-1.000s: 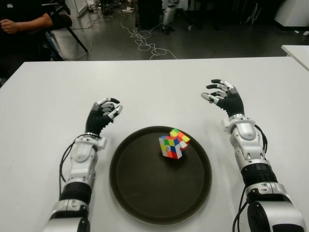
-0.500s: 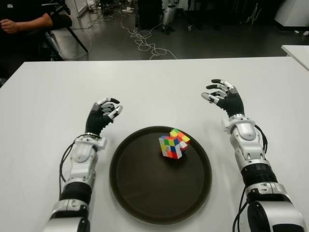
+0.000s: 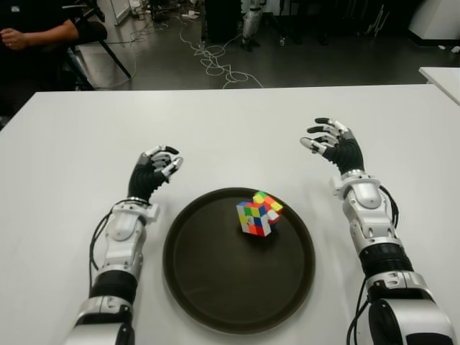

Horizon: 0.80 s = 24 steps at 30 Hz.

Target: Pick up the Rubik's Cube and put it in the plate

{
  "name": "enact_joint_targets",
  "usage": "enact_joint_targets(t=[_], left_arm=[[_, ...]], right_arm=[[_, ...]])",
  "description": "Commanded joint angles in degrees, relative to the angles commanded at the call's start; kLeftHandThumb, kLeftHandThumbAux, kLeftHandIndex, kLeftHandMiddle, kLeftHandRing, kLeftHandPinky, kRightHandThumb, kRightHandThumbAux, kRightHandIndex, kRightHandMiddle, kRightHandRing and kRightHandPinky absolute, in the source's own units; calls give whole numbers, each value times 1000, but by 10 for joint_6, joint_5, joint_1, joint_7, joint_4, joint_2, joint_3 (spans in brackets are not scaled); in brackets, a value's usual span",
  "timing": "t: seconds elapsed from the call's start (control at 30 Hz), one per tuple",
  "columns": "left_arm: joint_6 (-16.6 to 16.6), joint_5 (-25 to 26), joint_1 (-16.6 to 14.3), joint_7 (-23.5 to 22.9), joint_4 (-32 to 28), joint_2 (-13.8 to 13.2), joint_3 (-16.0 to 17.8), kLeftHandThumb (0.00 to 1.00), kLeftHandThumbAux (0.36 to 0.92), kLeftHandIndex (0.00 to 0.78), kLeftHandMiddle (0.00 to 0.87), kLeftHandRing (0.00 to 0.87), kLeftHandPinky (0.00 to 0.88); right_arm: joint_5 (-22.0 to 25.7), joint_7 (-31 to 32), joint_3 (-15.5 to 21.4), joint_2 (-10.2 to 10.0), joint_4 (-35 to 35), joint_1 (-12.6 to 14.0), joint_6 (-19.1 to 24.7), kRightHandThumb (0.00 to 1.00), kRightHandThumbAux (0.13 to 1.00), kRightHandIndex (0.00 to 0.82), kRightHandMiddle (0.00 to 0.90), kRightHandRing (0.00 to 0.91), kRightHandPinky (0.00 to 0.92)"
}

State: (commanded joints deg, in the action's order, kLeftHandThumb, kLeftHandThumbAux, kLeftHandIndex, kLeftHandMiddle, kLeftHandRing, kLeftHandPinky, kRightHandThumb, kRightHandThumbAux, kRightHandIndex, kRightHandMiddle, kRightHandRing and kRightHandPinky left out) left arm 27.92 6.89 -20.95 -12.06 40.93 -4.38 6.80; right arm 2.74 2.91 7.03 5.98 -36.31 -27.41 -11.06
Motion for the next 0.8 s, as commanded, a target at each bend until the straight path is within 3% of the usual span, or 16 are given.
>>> enact_joint_targets(t=[0.13, 0.47, 0.53, 0.63, 0.8], left_arm=[[1, -3, 1, -1, -1, -2, -1, 688, 717, 435, 763, 767, 743], [-1, -8, -1, 6, -1, -5, -1, 687, 718, 432, 729, 747, 739], [-4, -6, -1, 10, -4, -3, 0, 684, 719, 429, 660, 691, 703], [-16, -6, 0, 20, -18, -1, 2, 677, 720, 420, 549, 601, 646], [-29, -10, 4, 31, -34, -1, -1, 672, 723, 407, 405, 483, 557]], right_arm=[[0, -2, 1, -1, -1, 0, -1, 103, 801, 295, 421, 473, 513], [-6, -8, -4, -2, -1, 2, -7, 9, 763, 261, 356, 370, 349], [-10, -9, -8, -1, 5, 4, -6, 3, 735, 254, 336, 321, 213], [-20, -12, -15, 1, 10, 9, -14, 1, 708, 253, 319, 276, 105], [-28, -15, -19, 1, 10, 12, -24, 0, 705, 249, 304, 249, 69]])
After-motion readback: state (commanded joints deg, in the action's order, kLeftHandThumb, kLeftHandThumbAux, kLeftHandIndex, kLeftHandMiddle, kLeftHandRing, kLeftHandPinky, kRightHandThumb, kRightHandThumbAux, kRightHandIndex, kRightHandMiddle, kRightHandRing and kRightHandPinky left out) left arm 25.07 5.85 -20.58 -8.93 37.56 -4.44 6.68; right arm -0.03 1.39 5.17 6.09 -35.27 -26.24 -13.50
